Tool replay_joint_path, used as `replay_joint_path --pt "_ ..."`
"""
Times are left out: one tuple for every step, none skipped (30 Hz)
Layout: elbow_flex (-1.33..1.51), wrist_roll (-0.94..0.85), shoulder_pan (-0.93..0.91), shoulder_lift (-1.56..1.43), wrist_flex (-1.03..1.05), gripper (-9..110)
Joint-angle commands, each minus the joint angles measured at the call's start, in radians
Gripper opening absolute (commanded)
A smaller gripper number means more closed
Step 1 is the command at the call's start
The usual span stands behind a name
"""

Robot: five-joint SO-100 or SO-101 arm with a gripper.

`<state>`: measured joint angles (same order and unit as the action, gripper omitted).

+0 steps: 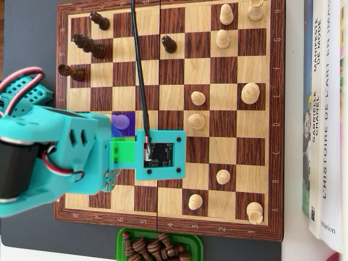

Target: Play chess

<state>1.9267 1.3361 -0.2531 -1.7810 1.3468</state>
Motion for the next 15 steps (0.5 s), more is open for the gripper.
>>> replay_joint_path --pt "-0.046 -0.028 -0.028 -0.075 -0.003 7" --pt "-0.046 -0.032 -0.038 -0.092 -0.005 7" --pt "-0.046 -0.034 -0.049 -0.107 -0.005 7" --pt "-0.046 -0.035 -0.060 -0.121 -0.003 7" --pt "-0.046 -0.035 -0.072 -0.133 -0.002 7" --pt "-0.046 -0.035 -0.084 -0.141 0.000 7" --pt "-0.046 -0.035 -0.097 -0.147 0.002 7" --pt "-0.046 -0.037 -0.109 -0.152 0.003 7" --pt "-0.048 -0.037 -0.121 -0.152 0.003 7" --pt "-0.051 -0.037 -0.132 -0.150 0.003 7" --pt "-0.064 -0.040 -0.144 -0.146 0.006 7" --pt "-0.078 -0.057 -0.155 -0.144 0.006 7" --pt "-0.095 -0.081 -0.170 -0.144 0.005 7" --pt "-0.117 -0.103 -0.189 -0.144 0.005 7" --pt "-0.135 -0.115 -0.206 -0.143 0.006 7"
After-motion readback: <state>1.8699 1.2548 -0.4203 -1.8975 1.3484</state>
